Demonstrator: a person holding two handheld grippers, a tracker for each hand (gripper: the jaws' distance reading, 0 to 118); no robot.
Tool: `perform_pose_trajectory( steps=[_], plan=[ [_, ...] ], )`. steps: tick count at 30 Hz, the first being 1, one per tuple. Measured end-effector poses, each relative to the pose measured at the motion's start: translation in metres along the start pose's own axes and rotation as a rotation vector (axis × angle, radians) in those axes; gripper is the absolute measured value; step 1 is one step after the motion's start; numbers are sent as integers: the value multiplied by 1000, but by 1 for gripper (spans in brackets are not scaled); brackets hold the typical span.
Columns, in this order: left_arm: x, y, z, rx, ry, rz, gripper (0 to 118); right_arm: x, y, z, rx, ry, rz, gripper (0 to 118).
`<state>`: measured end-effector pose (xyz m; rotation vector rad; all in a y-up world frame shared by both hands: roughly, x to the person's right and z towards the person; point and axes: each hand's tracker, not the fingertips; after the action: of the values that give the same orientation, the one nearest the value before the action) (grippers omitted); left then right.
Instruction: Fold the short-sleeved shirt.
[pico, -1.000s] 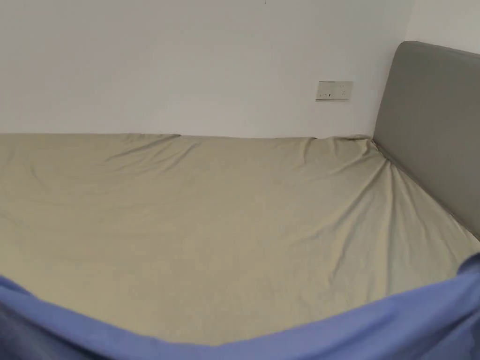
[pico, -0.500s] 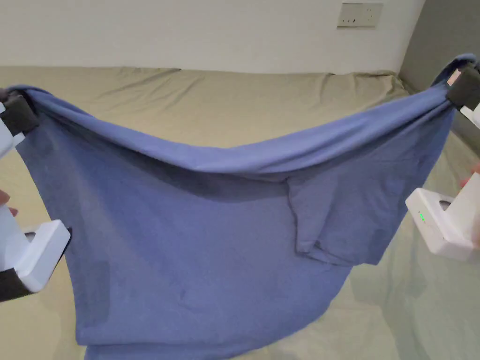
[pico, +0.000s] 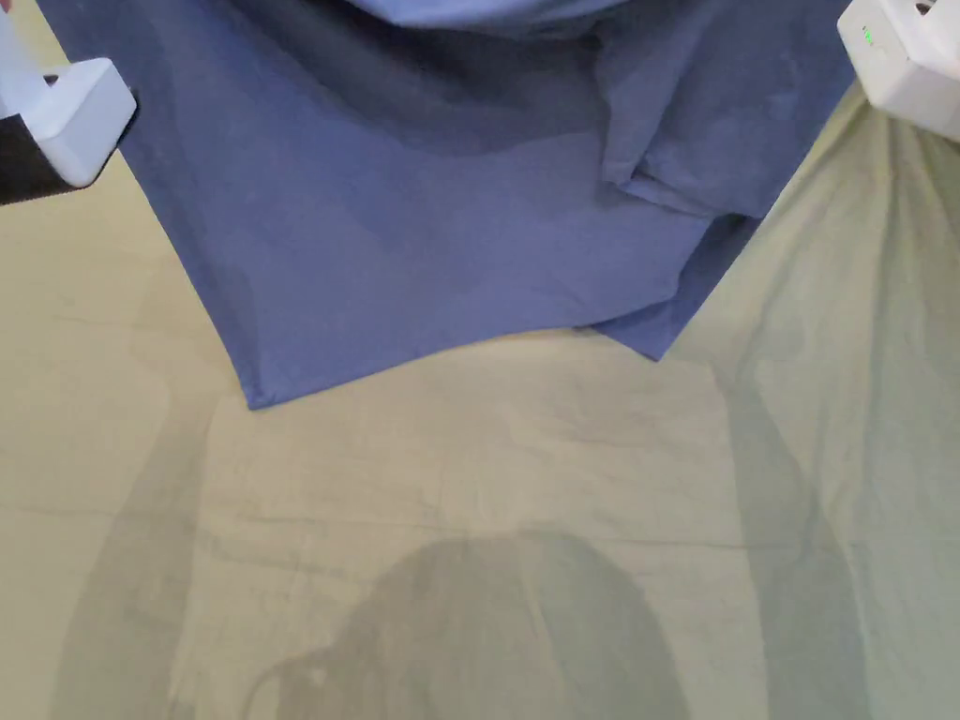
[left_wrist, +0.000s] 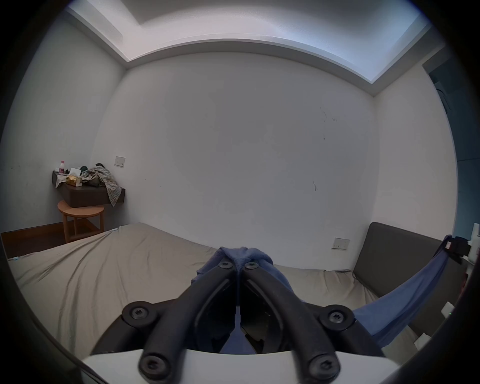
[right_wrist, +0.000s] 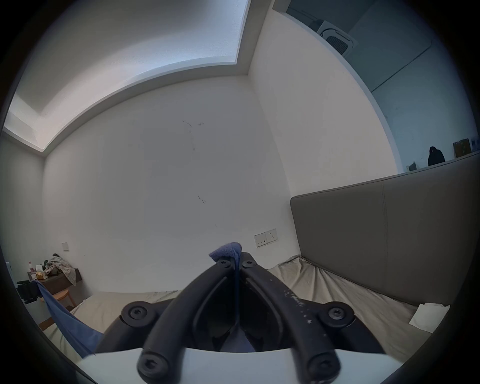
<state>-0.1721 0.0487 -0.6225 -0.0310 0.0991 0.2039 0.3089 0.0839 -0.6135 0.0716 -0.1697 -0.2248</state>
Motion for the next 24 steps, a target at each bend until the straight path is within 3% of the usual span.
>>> perform_pose_trajectory(
  steps=[9, 16, 22, 24],
  plan=[
    [-13, -52, 4, -91, 20, -5, 0, 17, -63, 6, -143, 10, 84, 2],
    [-29, -99, 25, -166, 23, -40, 0, 33, -104, 34, -235, 17, 83, 2],
    [-31, -110, 38, -274, 36, -46, 0, 35, -114, 41, -358, 26, 168, 2],
    [-36, -110, 41, -322, 24, -36, 0, 39, -116, 44, -413, 30, 133, 2]
  ],
)
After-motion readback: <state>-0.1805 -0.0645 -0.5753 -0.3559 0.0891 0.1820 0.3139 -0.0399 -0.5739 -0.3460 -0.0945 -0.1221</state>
